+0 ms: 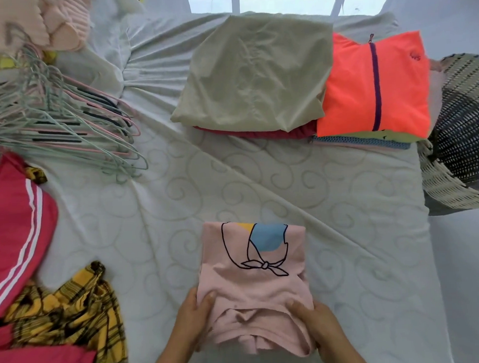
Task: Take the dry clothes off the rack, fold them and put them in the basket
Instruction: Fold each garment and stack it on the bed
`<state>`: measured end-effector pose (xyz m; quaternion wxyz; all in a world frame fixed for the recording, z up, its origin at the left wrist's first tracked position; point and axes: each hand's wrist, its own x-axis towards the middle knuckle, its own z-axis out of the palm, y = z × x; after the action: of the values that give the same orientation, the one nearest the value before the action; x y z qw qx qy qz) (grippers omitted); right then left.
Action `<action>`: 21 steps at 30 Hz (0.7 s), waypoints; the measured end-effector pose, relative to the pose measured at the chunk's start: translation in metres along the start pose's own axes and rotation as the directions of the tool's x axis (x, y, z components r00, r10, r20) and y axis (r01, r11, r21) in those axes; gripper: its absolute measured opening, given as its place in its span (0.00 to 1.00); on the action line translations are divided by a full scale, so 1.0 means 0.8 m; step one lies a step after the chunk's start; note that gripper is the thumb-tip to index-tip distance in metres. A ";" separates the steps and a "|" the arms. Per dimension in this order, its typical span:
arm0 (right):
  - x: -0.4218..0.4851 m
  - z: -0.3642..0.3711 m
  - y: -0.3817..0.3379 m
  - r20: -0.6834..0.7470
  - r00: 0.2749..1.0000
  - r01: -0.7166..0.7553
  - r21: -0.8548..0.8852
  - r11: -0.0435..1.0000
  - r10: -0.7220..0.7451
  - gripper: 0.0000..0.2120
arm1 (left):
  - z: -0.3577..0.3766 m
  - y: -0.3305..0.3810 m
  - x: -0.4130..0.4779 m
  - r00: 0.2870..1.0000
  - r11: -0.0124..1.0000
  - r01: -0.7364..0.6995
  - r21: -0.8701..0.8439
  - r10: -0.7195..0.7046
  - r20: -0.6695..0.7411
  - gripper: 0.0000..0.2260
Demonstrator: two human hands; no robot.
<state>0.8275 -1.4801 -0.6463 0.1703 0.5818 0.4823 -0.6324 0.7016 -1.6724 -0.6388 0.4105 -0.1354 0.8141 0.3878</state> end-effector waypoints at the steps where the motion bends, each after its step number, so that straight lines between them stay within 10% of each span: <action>1: -0.006 -0.009 -0.014 0.049 0.999 -0.002 0.077 0.997 -0.002 0.13 | -0.001 0.014 -0.008 1.000 1.000 -0.010 -0.026 0.010 -0.009 0.06; 9: -0.044 -0.079 -0.137 0.203 0.959 0.087 0.445 0.891 -0.195 0.07 | -0.003 0.167 -0.041 0.999 0.856 0.039 -0.516 -0.021 0.041 0.08; 21: -0.075 -0.136 -0.205 -0.164 0.879 0.476 0.370 0.798 -0.449 0.11 | 0.017 0.301 -0.032 0.951 0.891 -0.215 -0.399 0.285 0.124 0.07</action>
<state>0.7785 -1.3350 -0.5091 -0.1279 0.4897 0.4757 -0.7194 0.5955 -1.5051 -0.4987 0.3945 -0.0710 0.6936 0.5985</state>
